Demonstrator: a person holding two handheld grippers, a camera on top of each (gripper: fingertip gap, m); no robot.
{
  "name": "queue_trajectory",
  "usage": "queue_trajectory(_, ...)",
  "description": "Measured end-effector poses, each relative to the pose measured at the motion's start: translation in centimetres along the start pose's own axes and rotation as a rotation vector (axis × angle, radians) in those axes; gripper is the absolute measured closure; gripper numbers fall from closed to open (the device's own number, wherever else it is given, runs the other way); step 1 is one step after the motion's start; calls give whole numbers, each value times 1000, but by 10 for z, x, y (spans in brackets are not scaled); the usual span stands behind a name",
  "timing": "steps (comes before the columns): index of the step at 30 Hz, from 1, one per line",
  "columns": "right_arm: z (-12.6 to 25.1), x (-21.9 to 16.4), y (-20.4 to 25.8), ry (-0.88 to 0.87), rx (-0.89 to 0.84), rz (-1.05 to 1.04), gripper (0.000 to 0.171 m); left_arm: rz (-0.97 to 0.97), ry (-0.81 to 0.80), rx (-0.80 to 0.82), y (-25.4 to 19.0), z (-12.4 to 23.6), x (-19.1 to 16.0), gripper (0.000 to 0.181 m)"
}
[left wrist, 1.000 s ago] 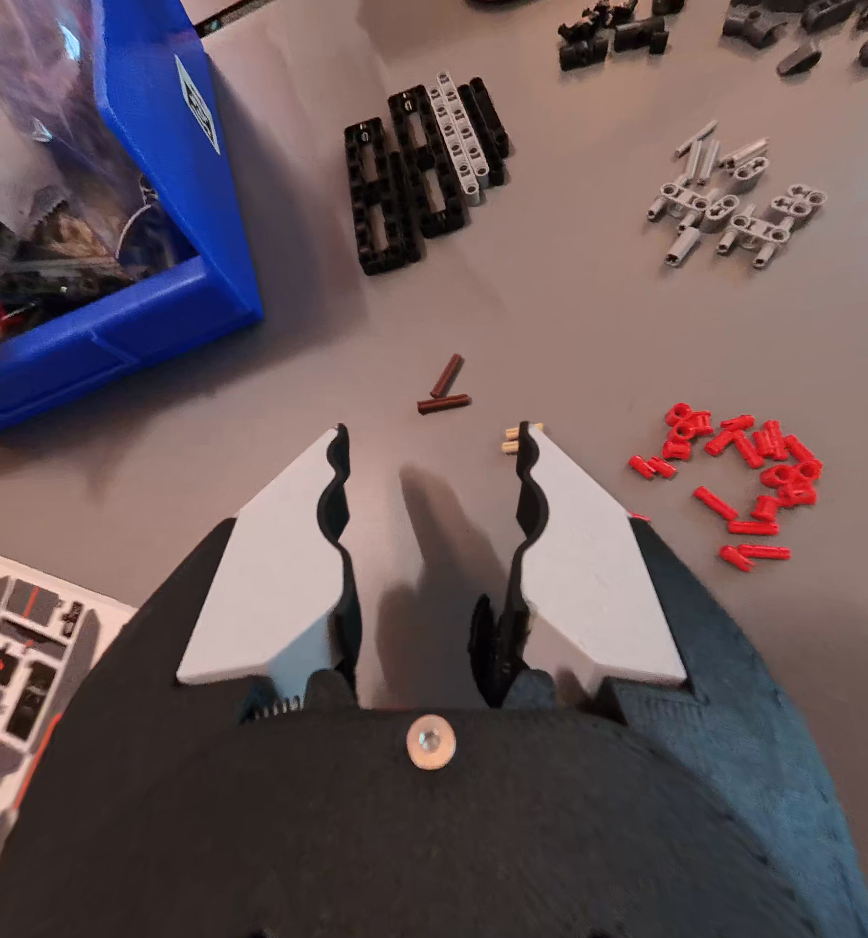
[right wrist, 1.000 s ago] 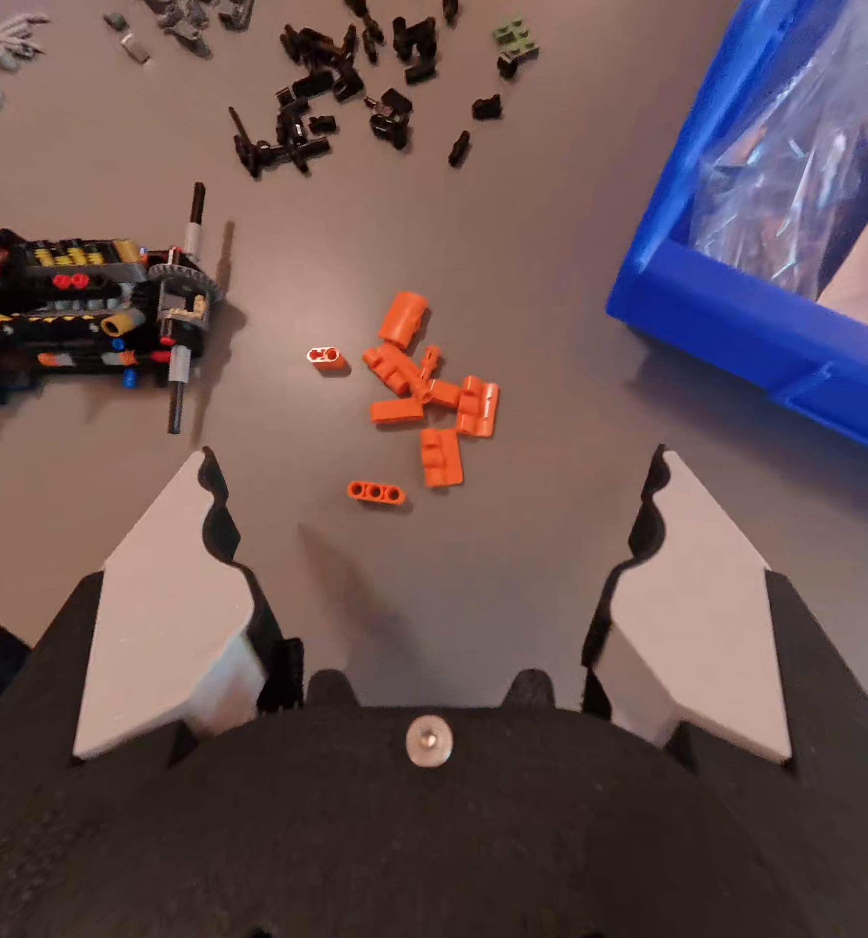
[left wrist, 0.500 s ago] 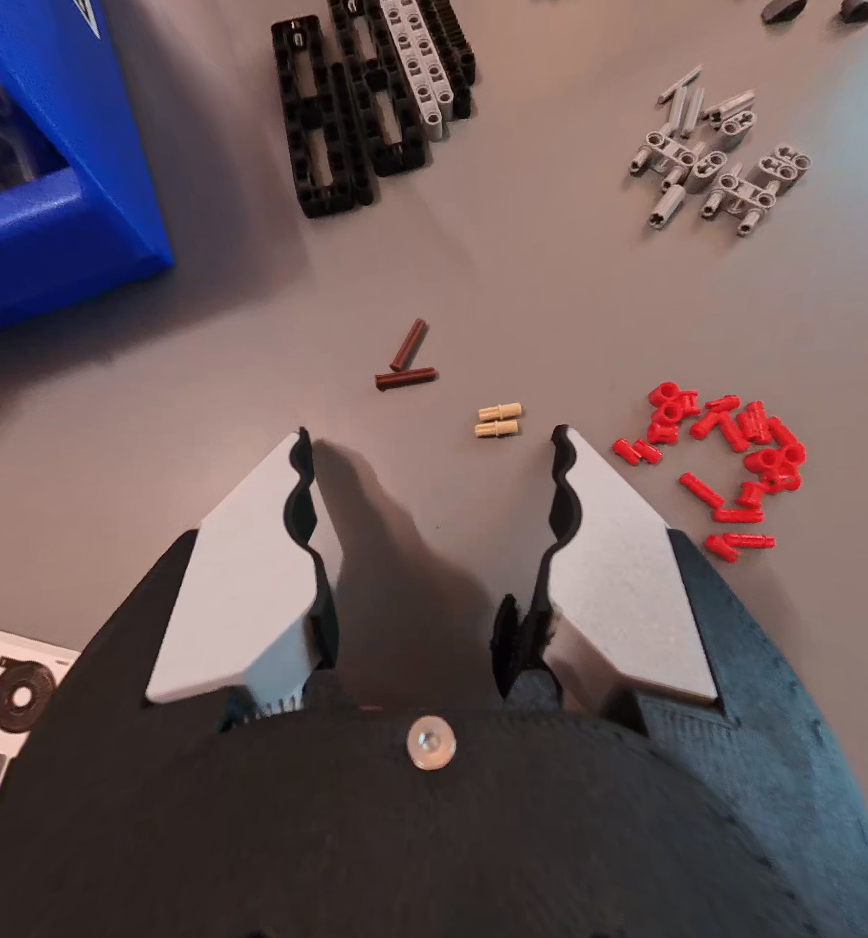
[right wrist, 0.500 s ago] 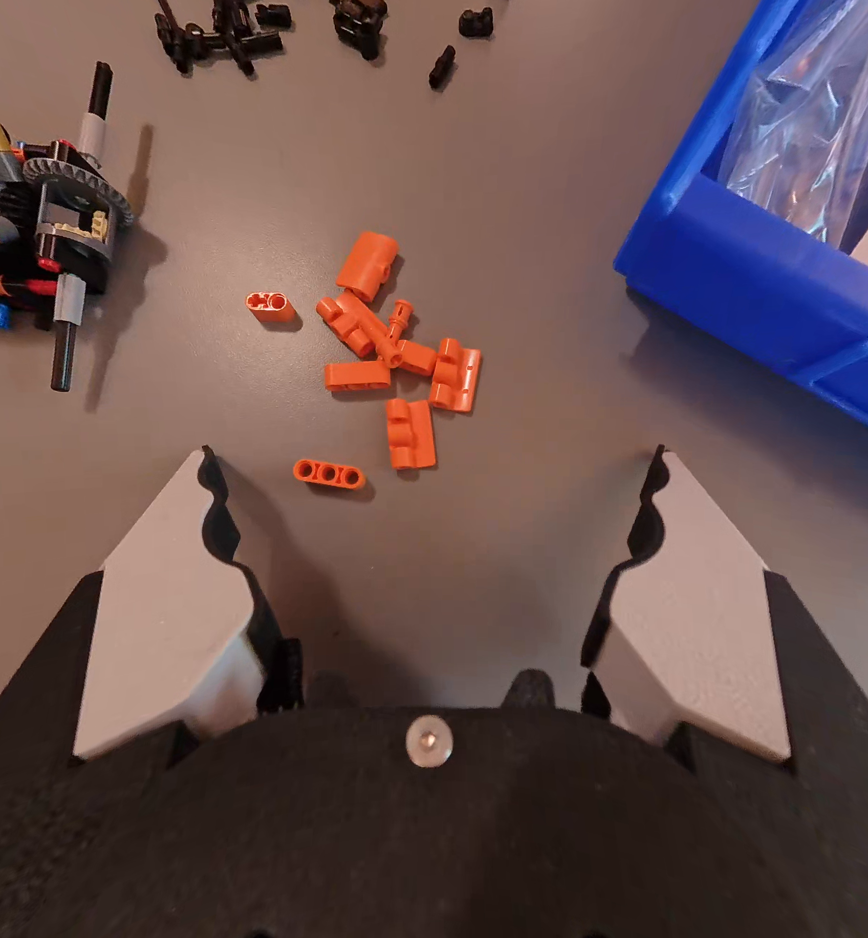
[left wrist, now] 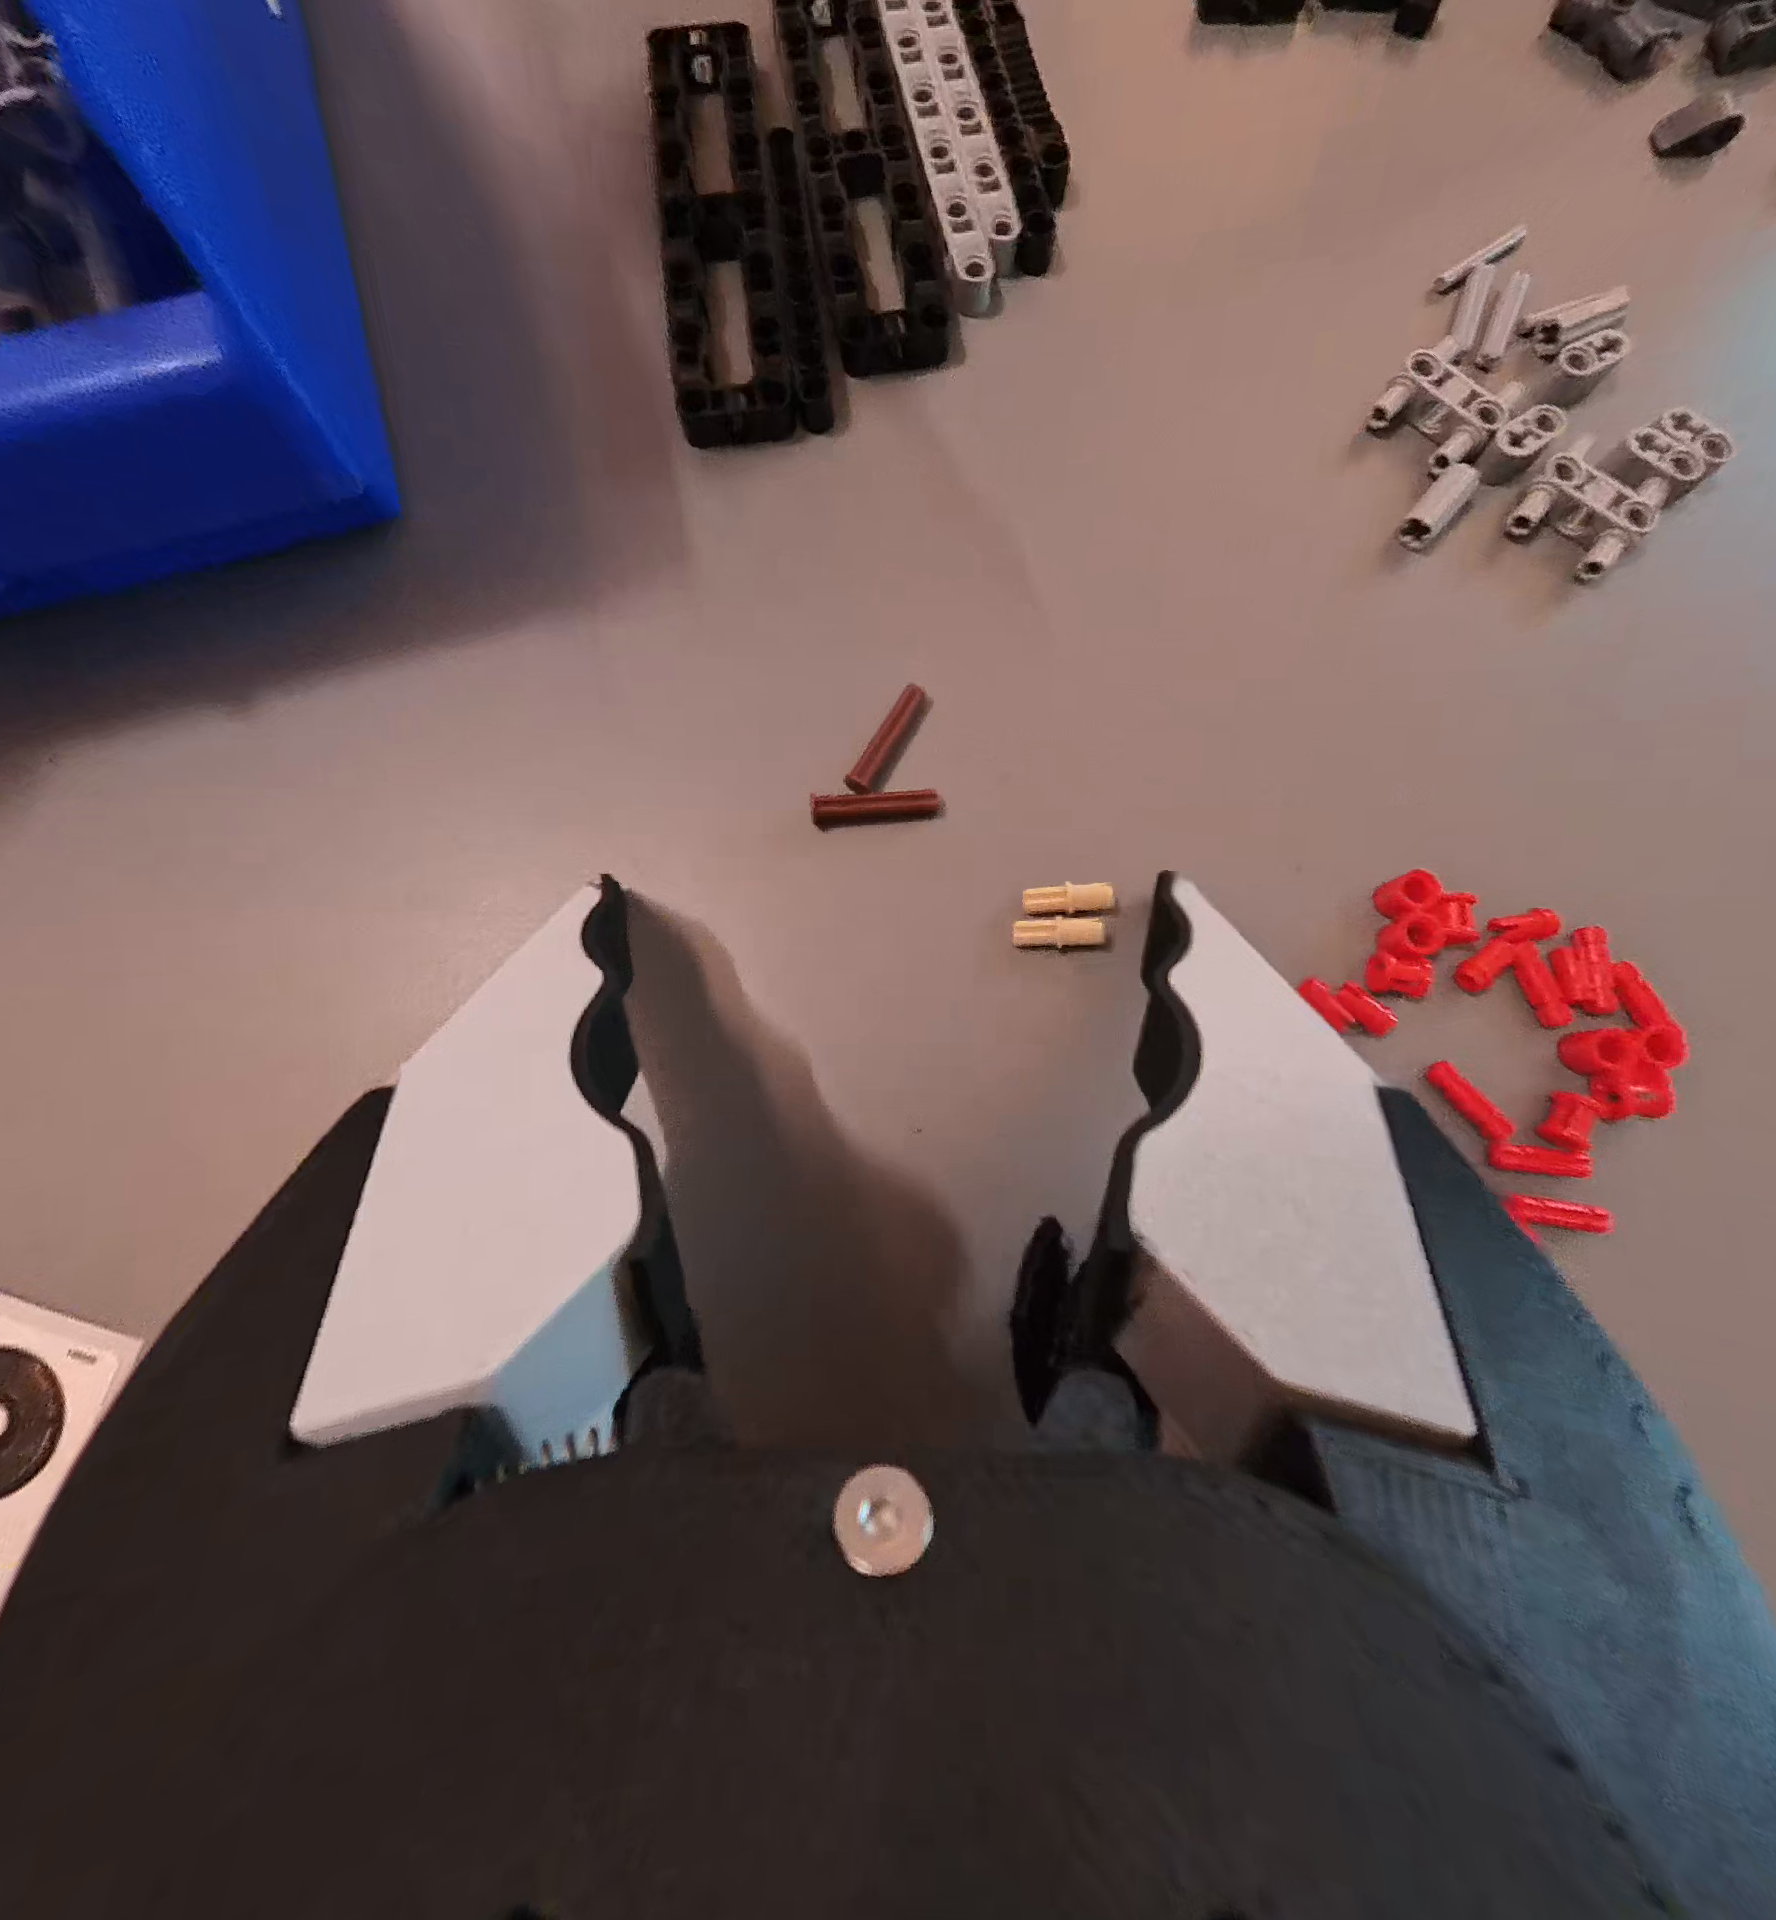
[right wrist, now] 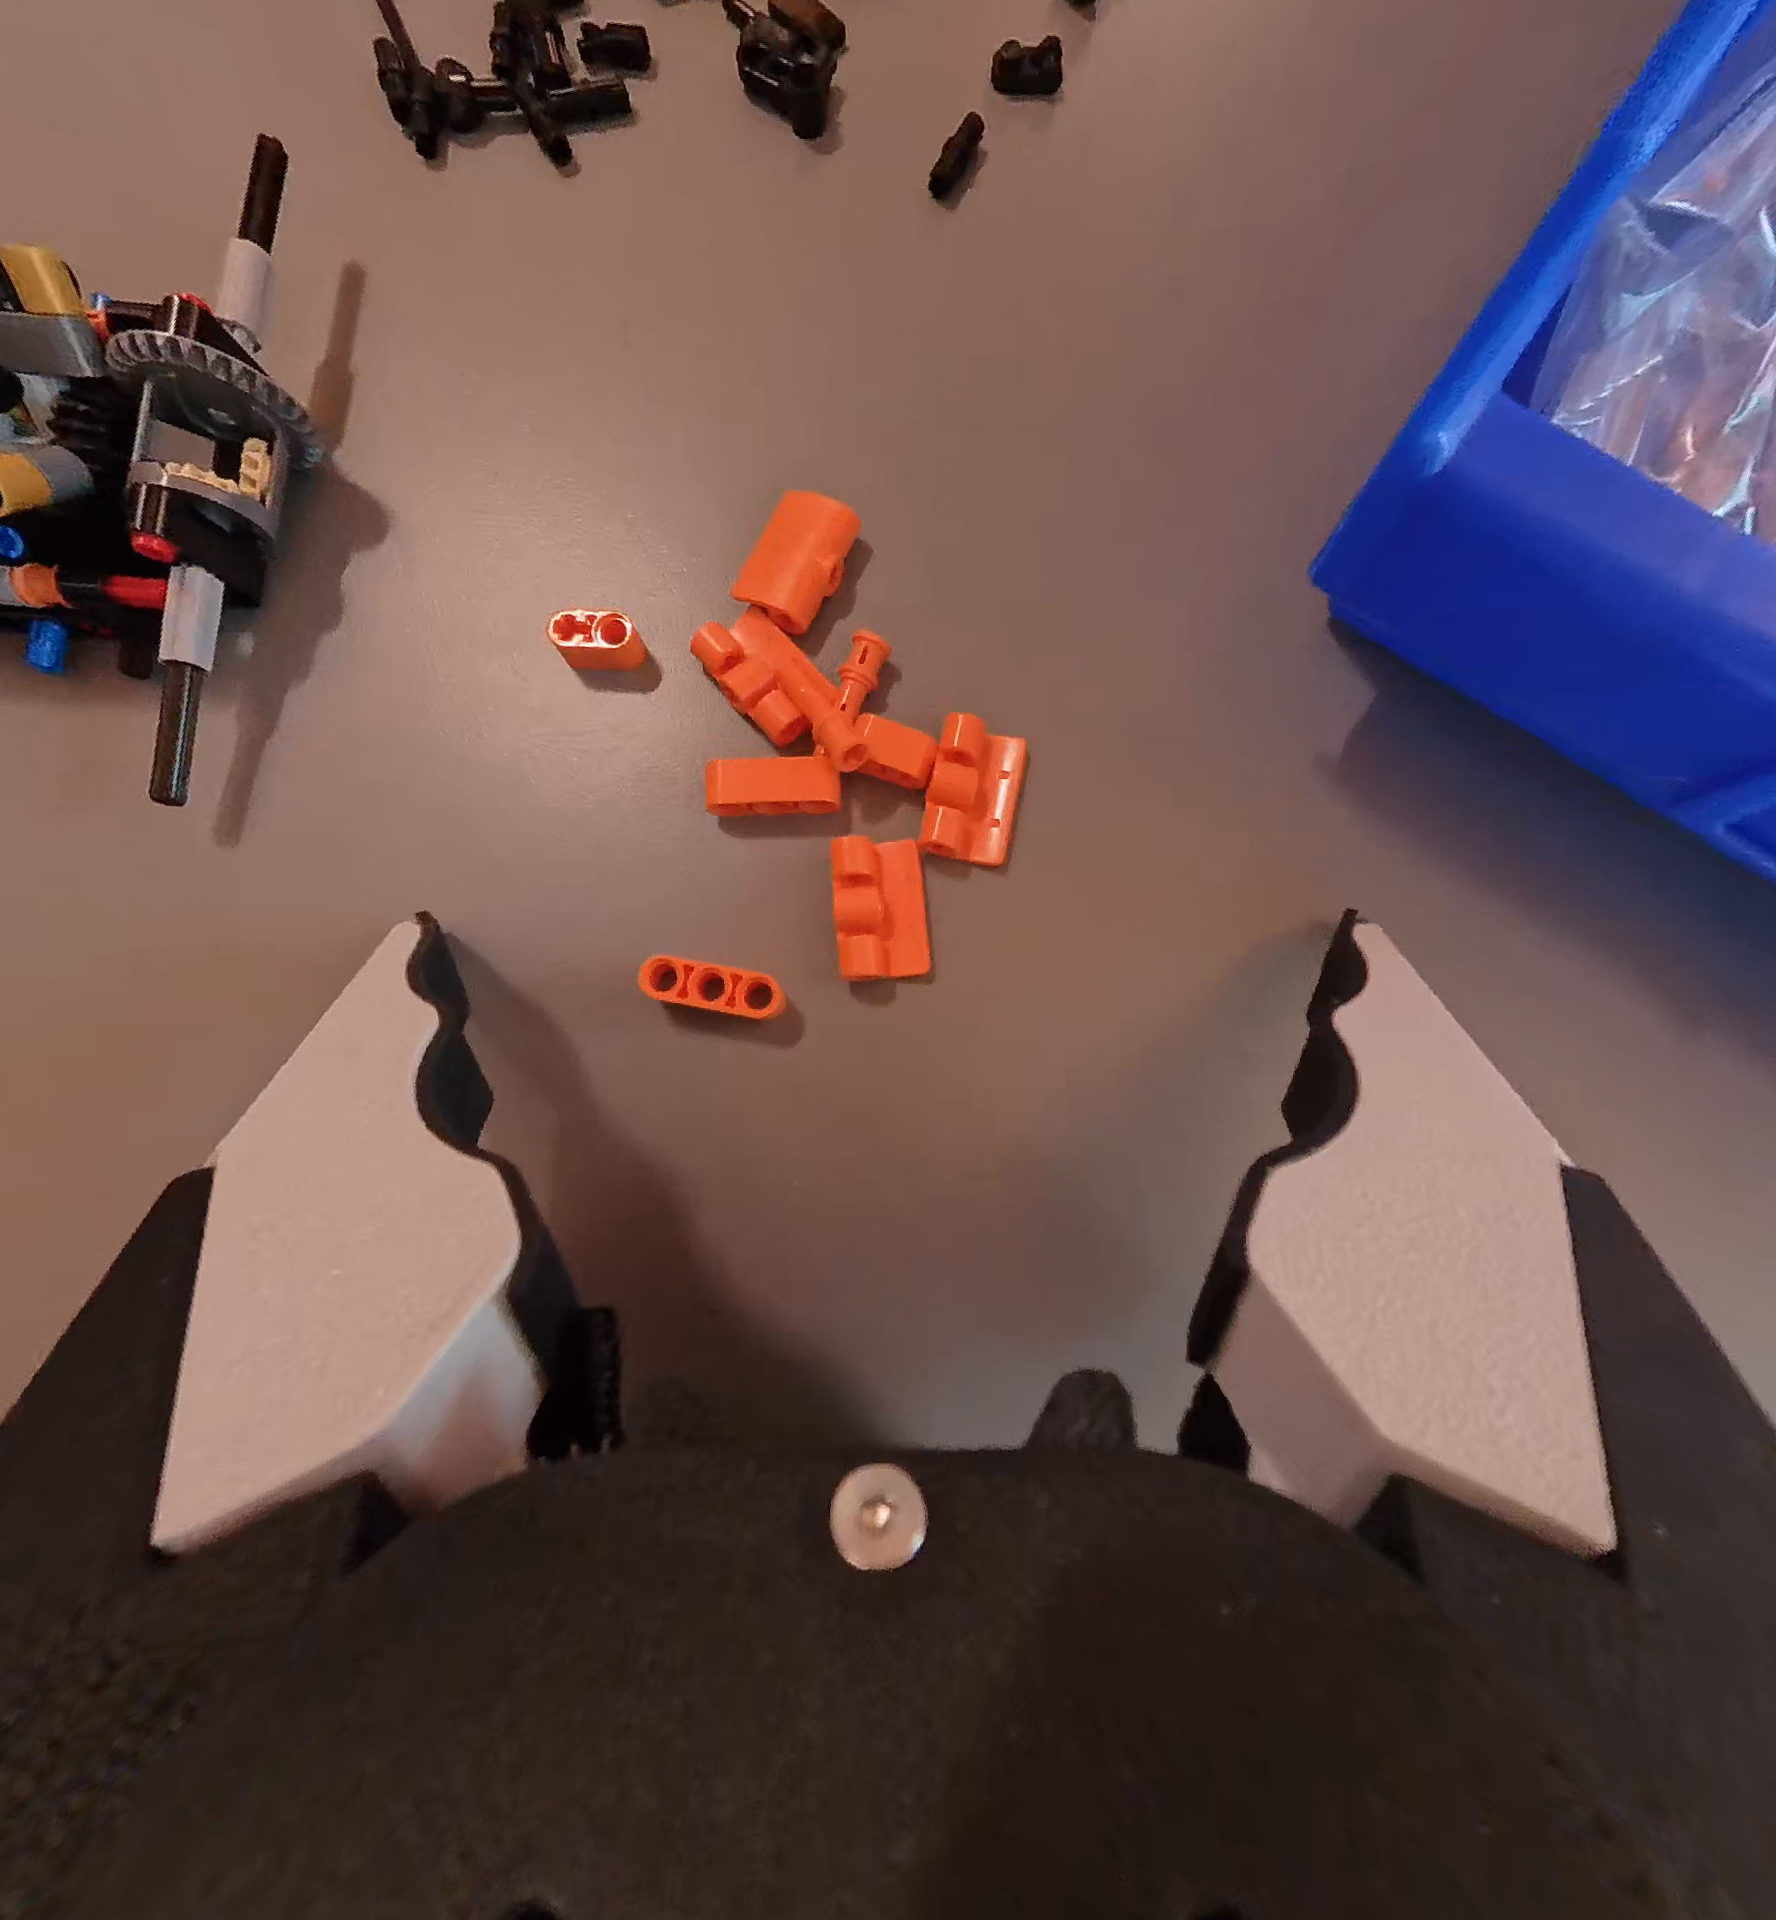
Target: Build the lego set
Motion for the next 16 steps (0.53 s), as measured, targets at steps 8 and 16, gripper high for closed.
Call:
queue_trajectory(8, -7, 9, -5, 14, -14, -16, 18, -19, 1, 1, -5, -4, 4, 79)
queue_trajectory(16, -9, 10, -13, 3, 14, 14, 17, -88, 12, -78, -14, -18, 16, 63)
Point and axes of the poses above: each gripper's, where its closed fingertips meet, z back along the fingers, x out of its top, y = z × x across the jaws, the point moved 3 cm from there along z, back along the fingers, and after that the axes turned 5 degrees about x, right-handed, at the moved point
